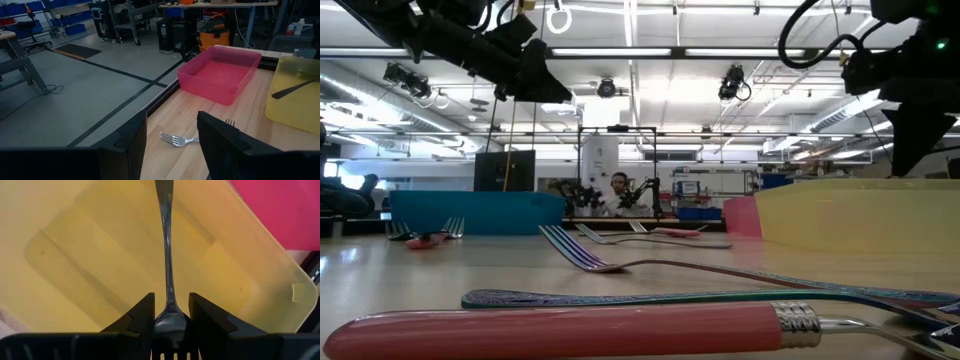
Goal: Sort silverware by color (type)
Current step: Put the black fork into the yellow bin, then put the red fork into the blue bin
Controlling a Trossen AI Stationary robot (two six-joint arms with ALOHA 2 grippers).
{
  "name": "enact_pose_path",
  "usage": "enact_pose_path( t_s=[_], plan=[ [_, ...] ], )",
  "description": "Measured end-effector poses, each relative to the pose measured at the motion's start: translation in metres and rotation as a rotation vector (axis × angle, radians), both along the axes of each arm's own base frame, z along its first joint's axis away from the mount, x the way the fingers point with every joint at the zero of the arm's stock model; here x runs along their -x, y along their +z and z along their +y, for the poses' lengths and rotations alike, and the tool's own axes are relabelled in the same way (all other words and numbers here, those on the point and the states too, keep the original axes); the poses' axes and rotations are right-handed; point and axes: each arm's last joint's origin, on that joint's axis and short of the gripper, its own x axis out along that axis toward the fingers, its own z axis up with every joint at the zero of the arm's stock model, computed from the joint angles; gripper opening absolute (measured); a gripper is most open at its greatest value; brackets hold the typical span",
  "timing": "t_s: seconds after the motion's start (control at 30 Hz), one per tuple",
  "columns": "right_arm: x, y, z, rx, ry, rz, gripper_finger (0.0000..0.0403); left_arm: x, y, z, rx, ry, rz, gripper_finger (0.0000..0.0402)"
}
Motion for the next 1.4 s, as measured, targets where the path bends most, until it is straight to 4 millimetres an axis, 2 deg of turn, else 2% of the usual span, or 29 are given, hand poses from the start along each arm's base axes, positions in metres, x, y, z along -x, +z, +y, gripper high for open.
enact_pose_path(
  t_s=[0.23, 0.5, 0.83, 1.4],
  plan=[
    [-0.002, 0.001, -0.001, 0.071, 0.044, -0.022, 0.0123, 0.0, 0.0, 0.0, 0.014, 0.003, -0.011, 0.0172],
    [-0.013, 0.001, 0.005, -0.029, 0.053, -0.125, 0.0124, -0.001, 0.003, 0.0, 0.004, 0.003, -0.046, 0.0172],
    [-0.015, -0.001, 0.006, -0.028, 0.167, -0.065, 0.0124, -0.001, 0.004, 0.0, 0.021, 0.007, -0.063, 0.0172],
    [-0.024, -0.01, -0.002, 0.019, 0.127, -0.019, 0.0157, -0.001, 0.004, 0.0, 0.002, 0.003, -0.047, 0.0172]
  ],
)
